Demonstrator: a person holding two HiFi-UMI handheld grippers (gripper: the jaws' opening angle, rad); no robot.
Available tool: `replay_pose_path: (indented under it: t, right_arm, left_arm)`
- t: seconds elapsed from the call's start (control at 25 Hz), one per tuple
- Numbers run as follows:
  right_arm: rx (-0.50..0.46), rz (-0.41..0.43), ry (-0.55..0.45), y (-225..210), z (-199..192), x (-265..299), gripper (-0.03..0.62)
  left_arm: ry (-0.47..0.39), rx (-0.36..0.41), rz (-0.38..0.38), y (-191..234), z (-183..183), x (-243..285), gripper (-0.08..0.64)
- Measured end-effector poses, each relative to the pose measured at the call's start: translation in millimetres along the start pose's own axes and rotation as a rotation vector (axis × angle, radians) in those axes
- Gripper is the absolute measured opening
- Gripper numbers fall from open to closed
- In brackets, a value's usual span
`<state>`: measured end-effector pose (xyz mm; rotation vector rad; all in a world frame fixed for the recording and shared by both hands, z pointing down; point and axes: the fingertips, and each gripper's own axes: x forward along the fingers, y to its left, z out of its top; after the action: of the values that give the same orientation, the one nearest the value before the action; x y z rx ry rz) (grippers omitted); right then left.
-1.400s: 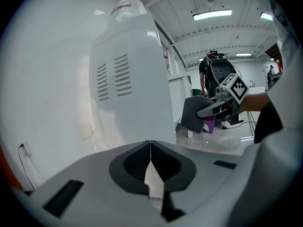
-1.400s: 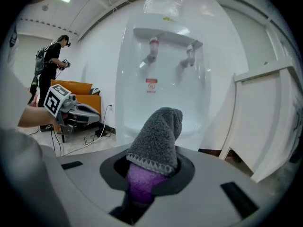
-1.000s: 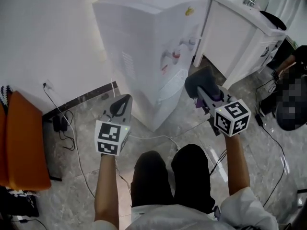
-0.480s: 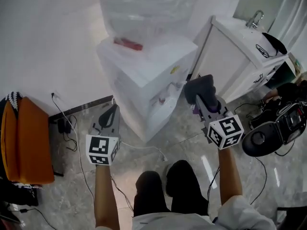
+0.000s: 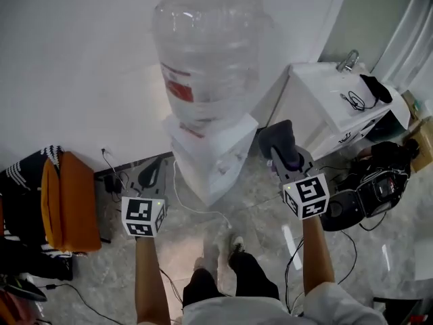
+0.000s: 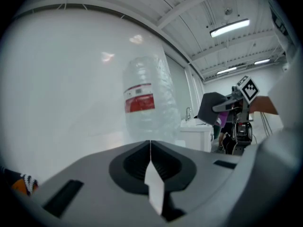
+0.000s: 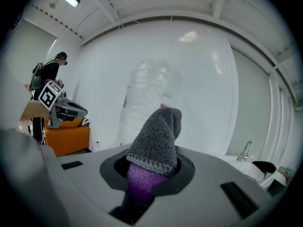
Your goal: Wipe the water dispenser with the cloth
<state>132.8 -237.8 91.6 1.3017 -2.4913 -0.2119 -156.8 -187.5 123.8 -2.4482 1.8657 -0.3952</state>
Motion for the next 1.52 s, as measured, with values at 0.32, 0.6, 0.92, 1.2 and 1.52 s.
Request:
replay_pose_path:
  t: [0.32, 0.6, 0.92, 1.2, 1.52]
  right_arm:
    - [-0.012, -0.011, -0.008, 13, 112, -67, 0.067]
    - [-0.006, 0.0, -0.03, 41, 161, -103, 0.067]
    - [-0.066, 0.055, -0.093, 97, 202, -134, 0.067]
    - [-0.101, 0.043, -0.115, 119, 209, -152, 0.067]
    - [-0.09, 0.04, -0.101, 122, 201, -149, 0.067]
  left_arm:
    - [-0.037, 0.037, -0.015, 15, 112, -66, 0.017]
    - [-0.056, 0.066, -0.068, 3, 154, -110, 0.017]
    - [-0.095, 0.104, -0.113, -21, 178, -155, 0.017]
    - [-0.139, 0.125, -0.141, -35, 190, -178, 0.017]
    - [-0.153, 0.137, -0.173, -42, 187, -175, 0.017]
